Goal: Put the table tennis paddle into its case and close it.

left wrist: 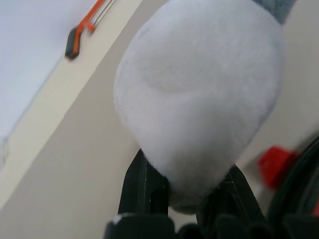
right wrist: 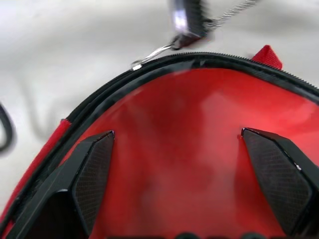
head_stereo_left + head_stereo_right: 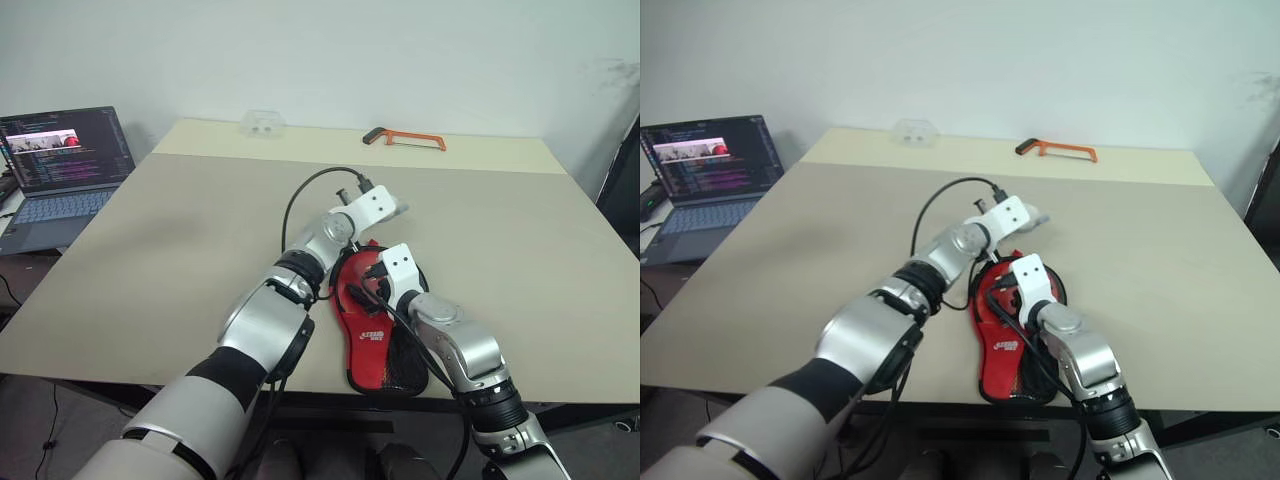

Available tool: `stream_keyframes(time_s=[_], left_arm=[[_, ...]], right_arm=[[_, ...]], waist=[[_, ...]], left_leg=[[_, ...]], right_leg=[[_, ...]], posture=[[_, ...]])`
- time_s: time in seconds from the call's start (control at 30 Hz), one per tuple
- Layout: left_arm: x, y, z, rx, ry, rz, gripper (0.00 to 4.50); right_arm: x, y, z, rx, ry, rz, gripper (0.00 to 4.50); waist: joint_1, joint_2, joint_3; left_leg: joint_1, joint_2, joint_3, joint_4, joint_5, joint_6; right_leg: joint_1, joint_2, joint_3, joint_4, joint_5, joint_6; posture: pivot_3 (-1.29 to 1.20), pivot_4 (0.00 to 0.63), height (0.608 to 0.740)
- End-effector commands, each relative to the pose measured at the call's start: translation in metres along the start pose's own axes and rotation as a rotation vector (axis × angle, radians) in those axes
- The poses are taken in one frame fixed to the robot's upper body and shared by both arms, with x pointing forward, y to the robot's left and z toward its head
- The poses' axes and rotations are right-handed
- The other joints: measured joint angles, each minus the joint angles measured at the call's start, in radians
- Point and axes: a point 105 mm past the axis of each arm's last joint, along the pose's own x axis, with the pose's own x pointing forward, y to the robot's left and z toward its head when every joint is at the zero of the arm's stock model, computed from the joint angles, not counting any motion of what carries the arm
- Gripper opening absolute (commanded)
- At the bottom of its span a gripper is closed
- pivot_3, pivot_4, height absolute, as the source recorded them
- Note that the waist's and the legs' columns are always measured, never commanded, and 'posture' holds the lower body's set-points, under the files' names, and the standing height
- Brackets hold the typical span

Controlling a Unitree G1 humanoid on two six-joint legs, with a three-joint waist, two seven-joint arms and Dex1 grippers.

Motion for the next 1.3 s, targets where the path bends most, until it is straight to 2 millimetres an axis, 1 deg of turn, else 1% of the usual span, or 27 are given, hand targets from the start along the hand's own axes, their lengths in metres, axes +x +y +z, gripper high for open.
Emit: stream_keyframes(time_s=[0.03, 0.23, 0.3, 0.43, 0.53, 0.67, 0.73, 0.83, 0.93, 1.0, 1.03, 1.17, 1.23, 1.3], left_arm=[[-0.001, 0.017, 0.039, 0.094, -0.098, 0.101, 0.36], [-0.003, 0.029, 0.048, 0.203, -0.092, 0.23, 0.36], [-0.003, 0.027, 0.054, 0.255, -0.109, 0.251, 0.36], [-0.003, 0.016, 0.072, 0.273, -0.168, 0.254, 0.36], [-0.002, -0.005, 0.092, 0.292, -0.24, 0.216, 0.36], [-0.002, -0.022, 0.105, 0.301, -0.287, 0.173, 0.36], [-0.002, -0.03, 0.105, 0.296, -0.292, 0.134, 0.36], [0.0, -0.036, 0.098, 0.252, -0.271, 0.071, 0.36], [0.003, -0.043, 0.073, 0.219, -0.194, -0.026, 0.36], [0.004, -0.045, 0.063, 0.189, -0.172, -0.073, 1.09], [0.004, -0.044, 0.059, 0.178, -0.165, -0.071, 1.31], [0.004, -0.034, 0.045, 0.167, -0.132, -0.049, 2.78], [0.004, -0.031, 0.041, 0.158, -0.126, -0.044, 3.39], [0.003, -0.026, 0.04, 0.135, -0.126, -0.041, 4.13]], right_arm=[[0.0, 0.008, -0.027, 0.027, 0.108, 0.016, 4.5], [-0.001, 0.014, -0.026, 0.027, 0.109, 0.03, 4.5], [-0.001, 0.016, -0.025, 0.028, 0.108, 0.033, 4.5], [-0.001, 0.019, -0.024, 0.027, 0.107, 0.042, 4.5], [0.001, 0.019, -0.022, 0.024, 0.106, 0.046, 4.5], [0.002, 0.02, -0.021, 0.022, 0.104, 0.05, 4.5], [0.002, 0.02, -0.021, 0.02, 0.103, 0.049, 4.5], [0.002, 0.019, -0.021, 0.027, 0.102, 0.048, 4.5], [0.004, 0.019, -0.022, 0.029, 0.103, 0.05, 4.5], [0.005, 0.019, -0.023, 0.029, 0.102, 0.053, 4.5], [0.005, 0.02, -0.023, 0.03, 0.102, 0.056, 4.5], [0.008, 0.021, -0.022, 0.023, 0.102, 0.07, 4.5], [0.009, 0.02, -0.021, 0.021, 0.1, 0.073, 4.5], [0.009, 0.019, -0.021, 0.018, 0.101, 0.075, 4.5]], waist=[[0.0, 0.0, 0.0], [0.0, 0.0, 0.0], [0.0, 0.0, 0.0], [0.0, 0.0, 0.0], [0.001, 0.0, 0.0], [0.001, 0.0, 0.0], [0.001, 0.0, 0.0], [0.001, 0.0, 0.0], [0.0, 0.0, 0.0], [0.0, 0.0, 0.0], [0.0, 0.0, 0.0], [-0.001, 0.001, -0.001], [-0.003, 0.001, -0.001], [-0.004, 0.001, -0.001]], left_leg=[[0.0, 0.0, 0.0, 0.0, 0.0, 0.0], [0.0, 0.0, 0.0, 0.0, 0.0, 0.0], [0.0, 0.0, 0.0, 0.0, 0.0, 0.0], [0.0, 0.0, 0.0, 0.0, 0.0, 0.0], [-0.001, 0.0, 0.0, 0.0, 0.0, 0.0], [-0.001, 0.0, 0.0, 0.0, 0.0, 0.0], [-0.001, 0.0, 0.0, 0.0, 0.0, 0.0], [-0.001, -0.001, 0.0, 0.0, 0.0, 0.0], [-0.001, -0.001, 0.0, 0.0, 0.0, 0.0], [-0.001, 0.0, 0.0, 0.0, 0.0, 0.0], [0.0, -0.001, 0.0, 0.0, 0.0, 0.0], [0.001, 0.0, 0.0, 0.0, 0.0, 0.0], [0.002, -0.001, 0.0, 0.0, 0.0, 0.0], [0.002, -0.001, 0.0, 0.0, 0.0, 0.0]], right_leg=[[0.0, 0.0, 0.0, 0.0, 0.0, 0.0], [0.0, 0.0, 0.0, 0.0, 0.0, 0.0], [0.0, 0.0, 0.0, 0.0, 0.0, 0.0], [0.0, 0.0, 0.0, -0.001, 0.0, 0.0], [0.0, 0.0, 0.0, -0.001, 0.0, 0.0], [0.0, 0.0, 0.0, -0.001, 0.0, 0.0], [0.0, 0.0, 0.0, -0.001, 0.0, 0.0], [0.0, 0.0, 0.0, -0.001, 0.0, 0.0], [0.0, 0.0, 0.0, -0.001, 0.0, 0.0], [0.0, 0.0, 0.0, -0.001, 0.0, 0.0], [0.0, 0.0, 0.0, -0.001, 0.0, 0.0], [0.001, 0.0, 0.0, -0.001, 0.0, 0.001], [0.001, 0.0, 0.001, 0.0, 0.001, 0.001], [0.001, 0.0, 0.001, 0.0, 0.001, 0.001]], posture=[[0.0, 0.15, 0.74], [0.0, 0.15, 0.74], [0.0, 0.15, 0.74], [0.0, 0.15, 0.74], [0.0, 0.15, 0.74], [0.0, 0.15, 0.74], [0.0, 0.15, 0.74], [0.0, 0.15, 0.74], [0.0, 0.15, 0.74], [0.0, 0.15, 0.74], [0.0, 0.15, 0.74], [0.0, 0.15, 0.74], [0.0, 0.15, 0.74], [0.0, 0.15, 0.74]])
